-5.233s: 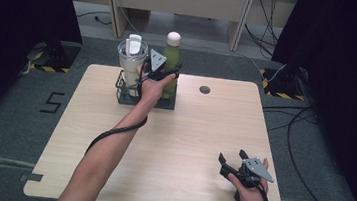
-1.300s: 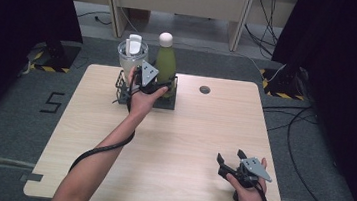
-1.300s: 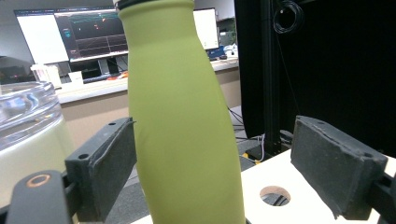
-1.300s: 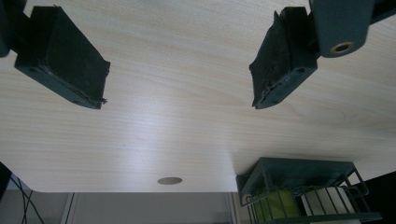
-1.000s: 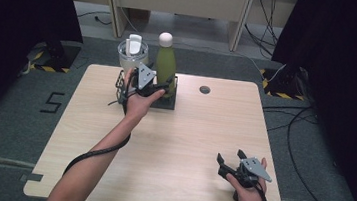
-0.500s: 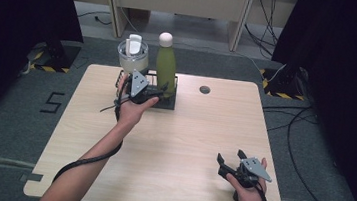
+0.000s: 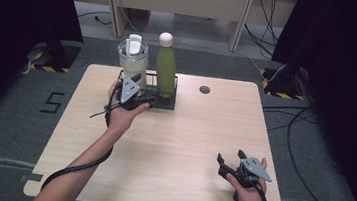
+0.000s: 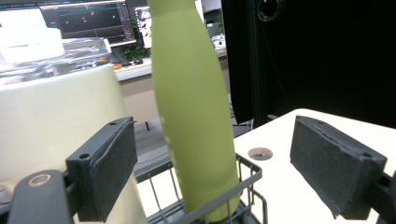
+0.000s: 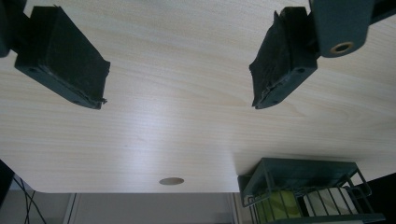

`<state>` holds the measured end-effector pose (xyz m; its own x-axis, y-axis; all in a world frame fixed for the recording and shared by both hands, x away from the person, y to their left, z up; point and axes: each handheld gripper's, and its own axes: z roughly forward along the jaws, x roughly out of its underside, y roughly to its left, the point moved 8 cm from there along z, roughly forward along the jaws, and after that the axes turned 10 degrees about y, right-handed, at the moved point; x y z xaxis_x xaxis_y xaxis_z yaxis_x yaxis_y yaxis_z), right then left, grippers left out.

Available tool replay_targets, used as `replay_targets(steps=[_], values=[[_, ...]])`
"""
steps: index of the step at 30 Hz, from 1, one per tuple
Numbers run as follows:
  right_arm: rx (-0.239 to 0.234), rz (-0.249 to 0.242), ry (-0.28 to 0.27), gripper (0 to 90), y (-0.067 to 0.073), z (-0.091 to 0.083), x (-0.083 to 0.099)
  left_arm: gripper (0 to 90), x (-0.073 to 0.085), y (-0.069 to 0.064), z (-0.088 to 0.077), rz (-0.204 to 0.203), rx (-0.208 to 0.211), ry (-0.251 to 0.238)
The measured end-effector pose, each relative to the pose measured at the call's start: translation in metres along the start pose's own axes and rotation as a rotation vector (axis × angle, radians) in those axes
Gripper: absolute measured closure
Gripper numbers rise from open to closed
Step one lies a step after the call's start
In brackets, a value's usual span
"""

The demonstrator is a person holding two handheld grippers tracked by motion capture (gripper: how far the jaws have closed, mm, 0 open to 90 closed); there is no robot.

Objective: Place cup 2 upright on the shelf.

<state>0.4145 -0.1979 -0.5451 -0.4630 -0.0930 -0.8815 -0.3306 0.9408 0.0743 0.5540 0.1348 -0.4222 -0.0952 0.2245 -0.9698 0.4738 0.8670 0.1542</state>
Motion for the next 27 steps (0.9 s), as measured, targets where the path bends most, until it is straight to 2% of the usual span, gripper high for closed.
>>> replay_targets(steps=[9,27], values=[[0.003,-0.003,0.001,18.6,0.0,0.0,0.0,14.1,0.012,0.011,-0.019,0.005,-0.015,0.009],[0.009,-0.005,-0.001,18.6,-0.001,0.0,0.0,14.1,0.041,0.015,-0.062,-0.008,-0.017,0.016]])
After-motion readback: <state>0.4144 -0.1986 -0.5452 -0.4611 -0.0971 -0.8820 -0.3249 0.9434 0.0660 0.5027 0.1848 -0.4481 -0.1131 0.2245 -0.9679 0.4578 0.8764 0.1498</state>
